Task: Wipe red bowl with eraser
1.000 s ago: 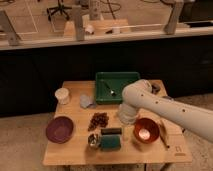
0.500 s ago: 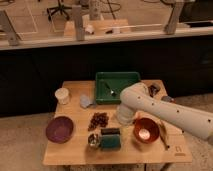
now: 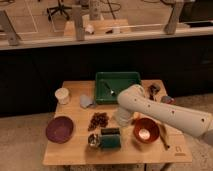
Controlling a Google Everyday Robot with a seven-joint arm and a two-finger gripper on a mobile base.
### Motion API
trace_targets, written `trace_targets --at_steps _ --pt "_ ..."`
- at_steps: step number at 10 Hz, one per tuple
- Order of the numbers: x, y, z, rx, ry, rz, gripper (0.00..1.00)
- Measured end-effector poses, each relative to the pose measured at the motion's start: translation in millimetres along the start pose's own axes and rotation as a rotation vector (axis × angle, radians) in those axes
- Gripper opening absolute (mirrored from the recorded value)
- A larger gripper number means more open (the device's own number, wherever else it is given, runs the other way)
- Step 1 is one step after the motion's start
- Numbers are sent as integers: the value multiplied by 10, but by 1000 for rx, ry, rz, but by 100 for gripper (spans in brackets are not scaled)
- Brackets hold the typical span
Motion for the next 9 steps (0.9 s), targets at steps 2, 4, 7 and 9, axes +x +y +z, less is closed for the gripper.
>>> trace_targets --at_steps 2,4,7,9 --pt "18 -14 72 0 12 -36 80" --pt "52 -36 157 -3 20 -65 80" --pt "113 -63 239 -12 29 -74 66" --pt "142 -66 263 -17 34 -81 53"
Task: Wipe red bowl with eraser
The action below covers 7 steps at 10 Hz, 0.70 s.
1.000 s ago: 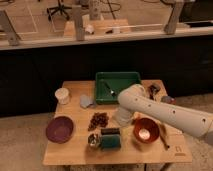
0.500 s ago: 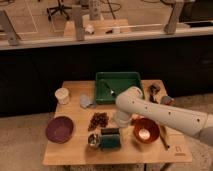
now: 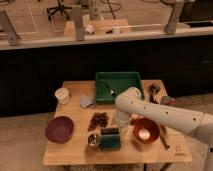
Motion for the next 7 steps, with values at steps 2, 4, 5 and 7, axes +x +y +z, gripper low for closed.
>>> trace_targets --at_steps 2,4,5,7 --pt "28 3 19 -4 7 -10 53" --pt "44 11 42 -8 20 -21 53" --pt "49 12 53 -9 24 -25 53" --pt "57 20 69 -10 31 -24 53"
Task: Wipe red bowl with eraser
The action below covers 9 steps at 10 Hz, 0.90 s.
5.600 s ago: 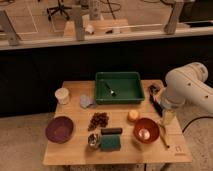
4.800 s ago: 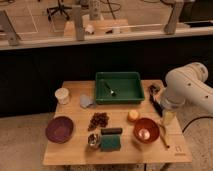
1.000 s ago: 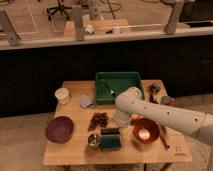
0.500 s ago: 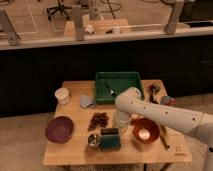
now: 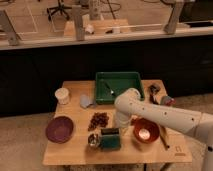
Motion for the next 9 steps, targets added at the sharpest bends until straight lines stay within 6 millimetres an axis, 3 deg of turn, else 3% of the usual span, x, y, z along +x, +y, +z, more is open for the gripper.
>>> trace_targets --at_steps 2,4,5,8,9 --pt "-1 2 10 -1 5 3 46" --pt "8 2 4 0 9 13 24" --pt "11 -3 -6 0 11 20 18" --pt "38 -13 -96 2 14 50 15" --pt "64 -26 -210 12 16 62 15"
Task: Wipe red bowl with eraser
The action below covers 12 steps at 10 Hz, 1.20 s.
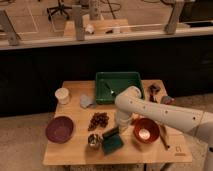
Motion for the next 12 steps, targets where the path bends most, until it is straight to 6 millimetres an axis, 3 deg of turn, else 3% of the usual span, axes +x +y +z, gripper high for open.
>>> trace_targets --at_steps 4,6,8,12 --pt "177 -76 -736 56 22 90 15" --pt "430 -62 -1084 89 61 166 15" --pt "842 46 -1279 107 151 254 15" --pt "1552 369 -1376 86 261 366 15"
